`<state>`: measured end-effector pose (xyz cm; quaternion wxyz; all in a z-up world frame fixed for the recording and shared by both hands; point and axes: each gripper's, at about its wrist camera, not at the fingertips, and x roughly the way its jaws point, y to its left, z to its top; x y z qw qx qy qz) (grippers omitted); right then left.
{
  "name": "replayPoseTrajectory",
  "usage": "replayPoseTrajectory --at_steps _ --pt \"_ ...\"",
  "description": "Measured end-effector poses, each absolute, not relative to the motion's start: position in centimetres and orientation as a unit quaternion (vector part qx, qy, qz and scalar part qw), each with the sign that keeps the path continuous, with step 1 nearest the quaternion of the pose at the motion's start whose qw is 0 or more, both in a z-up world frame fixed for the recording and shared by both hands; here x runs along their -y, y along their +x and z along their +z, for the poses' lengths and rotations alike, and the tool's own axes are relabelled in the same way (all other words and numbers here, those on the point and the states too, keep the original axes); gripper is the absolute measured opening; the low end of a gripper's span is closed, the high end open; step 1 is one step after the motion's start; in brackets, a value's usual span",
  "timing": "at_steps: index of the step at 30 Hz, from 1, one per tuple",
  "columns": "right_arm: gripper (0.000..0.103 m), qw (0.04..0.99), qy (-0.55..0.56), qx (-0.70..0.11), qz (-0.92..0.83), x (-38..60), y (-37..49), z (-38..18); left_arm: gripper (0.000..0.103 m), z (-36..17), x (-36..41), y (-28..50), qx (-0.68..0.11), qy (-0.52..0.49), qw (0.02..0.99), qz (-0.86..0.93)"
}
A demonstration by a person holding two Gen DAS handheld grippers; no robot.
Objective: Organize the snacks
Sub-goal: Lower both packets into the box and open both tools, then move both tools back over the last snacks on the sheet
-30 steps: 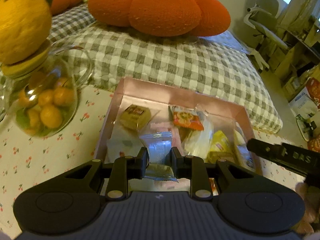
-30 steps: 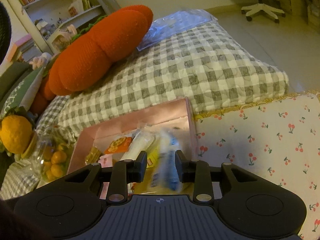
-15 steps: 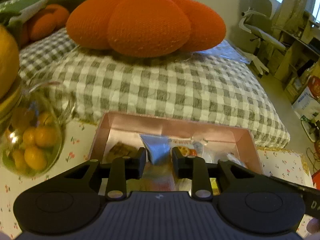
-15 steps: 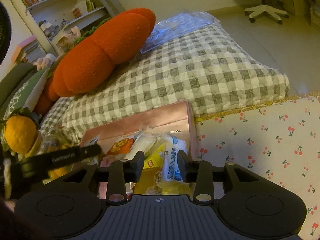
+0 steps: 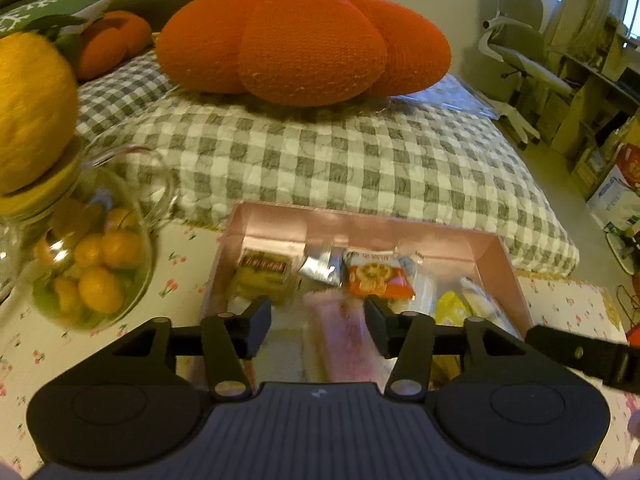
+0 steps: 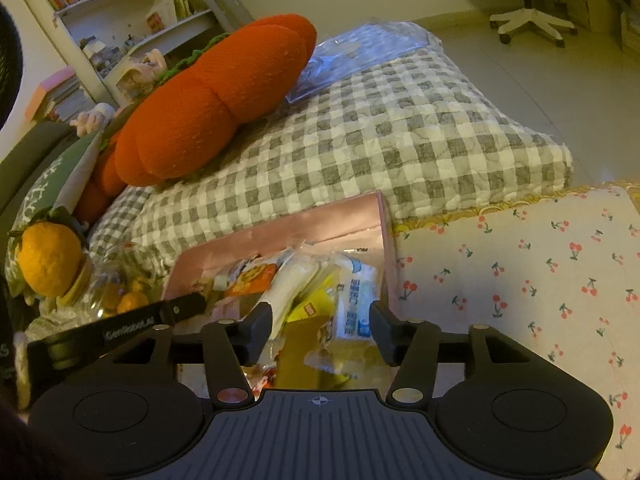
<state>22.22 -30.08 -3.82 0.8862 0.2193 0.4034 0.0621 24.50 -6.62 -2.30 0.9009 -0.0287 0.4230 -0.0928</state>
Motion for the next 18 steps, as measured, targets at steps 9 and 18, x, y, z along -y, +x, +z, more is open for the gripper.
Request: replayPoseTrajectory --at_steps 9,18 --pt "0.071 0.892 0.206 -0.399 0.055 29.0 19.0 -0.9 0.069 -0.1 4.0 20.5 -0.429 -0.034 0.897 -0.103" --pt "0.079 0.891 0.185 -0.412 0.043 27.6 14.9 0.5 0.085 1.5 2.5 16.7 -0.43 -0.009 0.896 -0.113"
